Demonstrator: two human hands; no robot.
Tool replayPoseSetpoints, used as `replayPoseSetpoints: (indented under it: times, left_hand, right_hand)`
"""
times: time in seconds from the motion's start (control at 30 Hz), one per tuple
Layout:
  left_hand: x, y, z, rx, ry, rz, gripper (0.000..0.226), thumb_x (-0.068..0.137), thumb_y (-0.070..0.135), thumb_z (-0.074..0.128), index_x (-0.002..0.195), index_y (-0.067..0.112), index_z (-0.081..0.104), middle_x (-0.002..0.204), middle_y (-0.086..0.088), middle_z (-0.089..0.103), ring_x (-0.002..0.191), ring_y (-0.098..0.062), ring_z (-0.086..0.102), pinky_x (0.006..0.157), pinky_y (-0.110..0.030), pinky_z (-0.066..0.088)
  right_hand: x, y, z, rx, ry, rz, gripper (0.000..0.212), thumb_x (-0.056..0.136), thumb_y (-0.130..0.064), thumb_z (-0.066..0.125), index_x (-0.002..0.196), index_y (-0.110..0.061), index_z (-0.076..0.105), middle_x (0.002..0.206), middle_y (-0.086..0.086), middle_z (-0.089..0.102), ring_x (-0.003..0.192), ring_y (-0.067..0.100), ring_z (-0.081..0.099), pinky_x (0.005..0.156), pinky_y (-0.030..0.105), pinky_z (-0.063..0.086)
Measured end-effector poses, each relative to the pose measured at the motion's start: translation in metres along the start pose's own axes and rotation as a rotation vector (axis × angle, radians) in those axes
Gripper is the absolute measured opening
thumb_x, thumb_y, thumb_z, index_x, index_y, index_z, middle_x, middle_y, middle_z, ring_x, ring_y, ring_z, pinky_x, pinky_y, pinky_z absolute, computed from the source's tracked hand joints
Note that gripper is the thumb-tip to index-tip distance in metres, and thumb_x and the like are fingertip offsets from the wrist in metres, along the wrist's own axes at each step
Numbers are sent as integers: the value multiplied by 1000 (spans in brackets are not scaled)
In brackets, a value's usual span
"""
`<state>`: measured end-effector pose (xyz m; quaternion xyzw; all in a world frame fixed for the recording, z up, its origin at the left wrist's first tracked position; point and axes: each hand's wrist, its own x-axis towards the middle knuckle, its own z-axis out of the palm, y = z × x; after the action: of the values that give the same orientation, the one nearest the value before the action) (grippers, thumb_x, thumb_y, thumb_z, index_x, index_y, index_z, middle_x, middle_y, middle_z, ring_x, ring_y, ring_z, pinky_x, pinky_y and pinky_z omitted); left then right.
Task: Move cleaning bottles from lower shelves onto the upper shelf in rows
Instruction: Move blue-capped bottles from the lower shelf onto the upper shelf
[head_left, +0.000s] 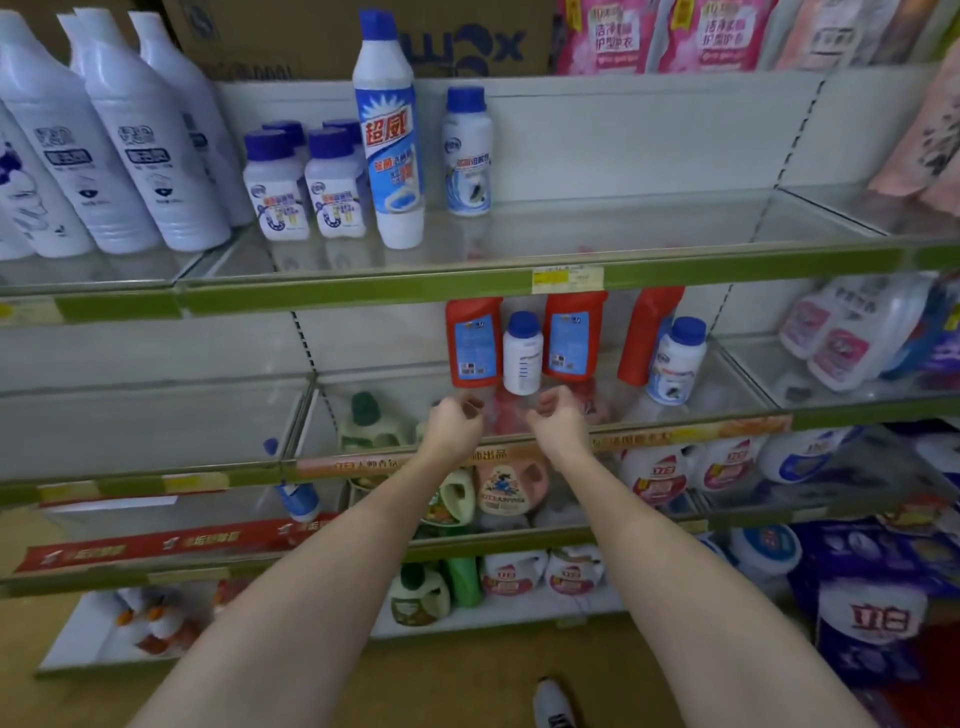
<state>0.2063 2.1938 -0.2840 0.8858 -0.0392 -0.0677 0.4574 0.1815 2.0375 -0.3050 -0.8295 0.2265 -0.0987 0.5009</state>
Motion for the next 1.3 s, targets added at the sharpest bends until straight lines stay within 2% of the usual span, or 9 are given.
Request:
replayPoseSetpoints:
  times: [0.23, 0.37, 0.47, 0.6, 0.77, 0.93, 1.07, 1.2, 1.3]
  left_hand:
    - [69, 3, 50, -374, -9, -204, 12, 94, 24, 67, 102, 19, 61, 104, -15, 70, 99, -39, 70, 90, -55, 57]
    - [92, 13, 72, -446, 16, -262, 14, 97, 9, 62, 109, 5, 59, 88, -17, 67, 73, -25, 66, 61, -27, 55]
    - [112, 21, 85, -410, 29, -289, 30, 96, -5, 53, 126, -4, 54, 86, -9, 60, 65, -16, 58, 45, -14, 46]
    - [137, 27, 97, -399, 67, -299, 33, 97, -3, 55, 129, 6, 50, 97, -1, 56, 71, -7, 53, 44, -9, 43]
    - [154, 31, 106, -340, 106, -268, 45, 93, -17, 49, 136, -7, 46, 116, -13, 56, 79, -3, 53, 54, -7, 47]
    - [160, 29, 111, -308, 89, -236, 46, 91, -17, 52, 135, -6, 45, 117, -22, 60, 95, -25, 59, 56, -11, 49]
    - [156, 32, 101, -319, 39, -236, 54, 88, -13, 62, 135, 9, 46, 109, -14, 65, 74, -12, 63, 49, -14, 49]
    - [145, 22, 100, -303, -94, -215, 76, 80, 13, 82, 142, 16, 38, 122, -8, 64, 93, -18, 68, 63, -20, 55]
    - [134, 9, 102, -322, -51, -207, 86, 71, 27, 90, 141, 17, 40, 126, -3, 64, 112, -19, 65, 78, -24, 57]
  right_hand:
    - [82, 30, 0, 143, -104, 42, 29, 85, -17, 78, 106, -18, 58, 100, -6, 64, 101, 18, 62, 93, 35, 49]
    - [120, 40, 0, 159, -193, 14, 29, 84, -24, 81, 92, -28, 54, 90, -17, 59, 93, 13, 61, 92, 38, 52]
    - [146, 44, -1, 123, -300, 16, 32, 87, -26, 78, 103, -30, 51, 102, -11, 63, 95, 12, 61, 94, 40, 53]
    - [174, 46, 7, 72, -353, -26, 35, 80, -29, 80, 101, -39, 53, 111, -8, 66, 106, 19, 64, 95, 45, 52]
    - [196, 47, 18, -42, -425, 17, 74, 74, -31, 79, 139, -25, 44, 133, 6, 62, 117, 33, 61, 94, 45, 52]
    - [203, 56, 19, 3, -443, -35, 85, 70, -48, 77, 144, -21, 45, 142, 9, 56, 127, 32, 56, 98, 45, 49]
    - [219, 90, 41, -63, -487, -7, 111, 42, -64, 79, 142, -28, 46, 147, 6, 49, 132, 29, 51, 102, 51, 50]
    - [189, 55, 18, -40, -504, 12, 82, 58, -18, 94, 128, -18, 50, 126, 3, 62, 114, 25, 60, 91, 43, 53]
    - [171, 50, 21, -70, -501, -9, 51, 65, -17, 89, 96, -32, 52, 96, -8, 64, 87, 15, 62, 78, 37, 53]
